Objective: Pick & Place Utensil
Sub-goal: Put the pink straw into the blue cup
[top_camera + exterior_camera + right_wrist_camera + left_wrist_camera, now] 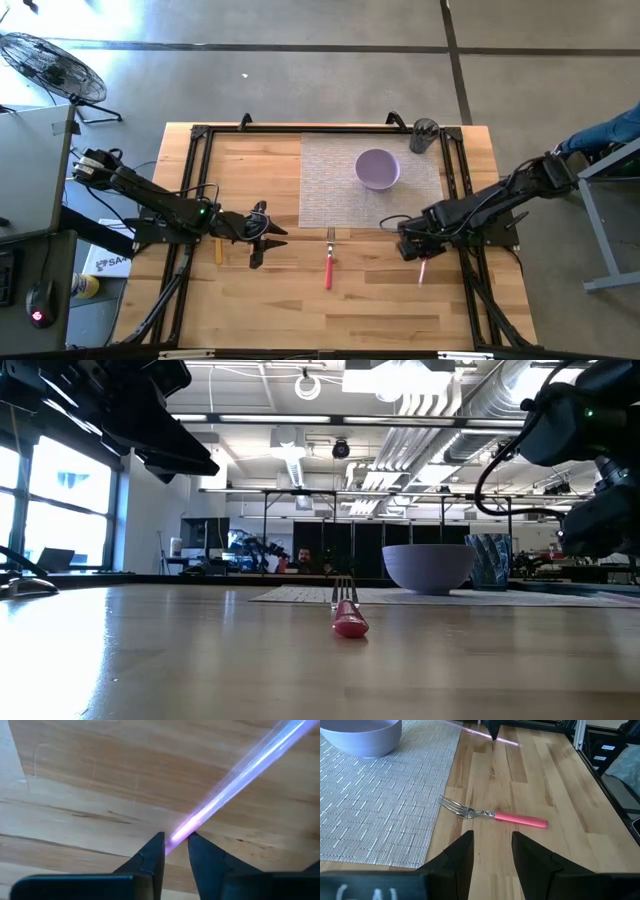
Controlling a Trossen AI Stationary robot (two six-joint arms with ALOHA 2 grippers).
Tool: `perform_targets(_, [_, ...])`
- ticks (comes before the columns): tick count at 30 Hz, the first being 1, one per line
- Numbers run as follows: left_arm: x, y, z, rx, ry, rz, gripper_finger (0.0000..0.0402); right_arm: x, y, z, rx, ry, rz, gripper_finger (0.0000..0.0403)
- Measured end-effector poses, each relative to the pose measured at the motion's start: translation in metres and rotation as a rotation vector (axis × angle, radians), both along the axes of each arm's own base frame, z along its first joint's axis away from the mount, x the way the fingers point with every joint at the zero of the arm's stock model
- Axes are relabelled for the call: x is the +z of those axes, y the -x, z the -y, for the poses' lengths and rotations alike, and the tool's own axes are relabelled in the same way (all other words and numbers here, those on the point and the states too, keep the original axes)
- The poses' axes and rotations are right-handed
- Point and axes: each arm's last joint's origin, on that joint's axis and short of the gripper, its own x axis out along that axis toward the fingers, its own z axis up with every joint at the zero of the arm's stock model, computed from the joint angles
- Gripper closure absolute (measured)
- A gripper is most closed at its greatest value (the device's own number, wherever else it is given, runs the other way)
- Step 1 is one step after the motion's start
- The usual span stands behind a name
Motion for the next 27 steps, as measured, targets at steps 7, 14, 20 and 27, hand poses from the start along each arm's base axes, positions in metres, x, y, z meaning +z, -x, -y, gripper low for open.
perform_targets(7, [0.000,0.000,0.000,0.000,0.000,0.000,0.0273,0.000,0.000,-0.009,0.003,-0.018,0.010,0.0378])
perform_targets(14, [0.000,0.000,0.000,0.000,0.000,0.000,0.0273,0.003,-0.004,-0.029,0.049,-0.136,0.073,0.0395])
perform_targets(20, [0.000,0.000,0.000,0.000,0.000,0.000,0.0273,0.004,0.000,-0.040,0.035,-0.132,0.050,0.0360])
perform_targets(27, [0.000,0.000,0.000,0.000,0.000,0.000,0.0273,0.003,0.001,-0.041,0.023,-0.107,0.052,0.0310])
